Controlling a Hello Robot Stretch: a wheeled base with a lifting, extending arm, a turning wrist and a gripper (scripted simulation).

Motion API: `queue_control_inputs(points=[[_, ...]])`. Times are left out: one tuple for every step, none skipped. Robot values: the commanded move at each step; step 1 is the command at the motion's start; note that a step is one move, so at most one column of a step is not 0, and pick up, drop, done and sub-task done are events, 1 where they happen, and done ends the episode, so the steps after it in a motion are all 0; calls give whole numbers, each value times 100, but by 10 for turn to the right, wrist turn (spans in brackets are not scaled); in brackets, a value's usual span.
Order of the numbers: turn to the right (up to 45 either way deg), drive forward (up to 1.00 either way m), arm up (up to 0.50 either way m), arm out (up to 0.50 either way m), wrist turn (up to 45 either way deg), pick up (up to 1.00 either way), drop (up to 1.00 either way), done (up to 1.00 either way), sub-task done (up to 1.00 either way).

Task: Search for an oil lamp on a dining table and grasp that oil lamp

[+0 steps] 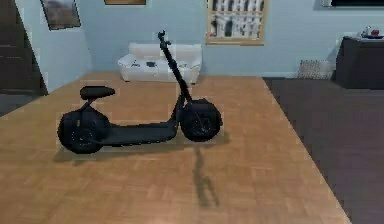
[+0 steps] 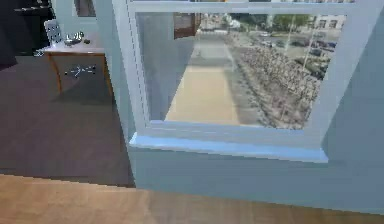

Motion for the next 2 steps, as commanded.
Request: queue_control_inputs(points=[[450, 0, 0, 0, 0, 0, 0, 0, 0], [240, 0, 0, 0, 0, 0, 0, 0, 0]])
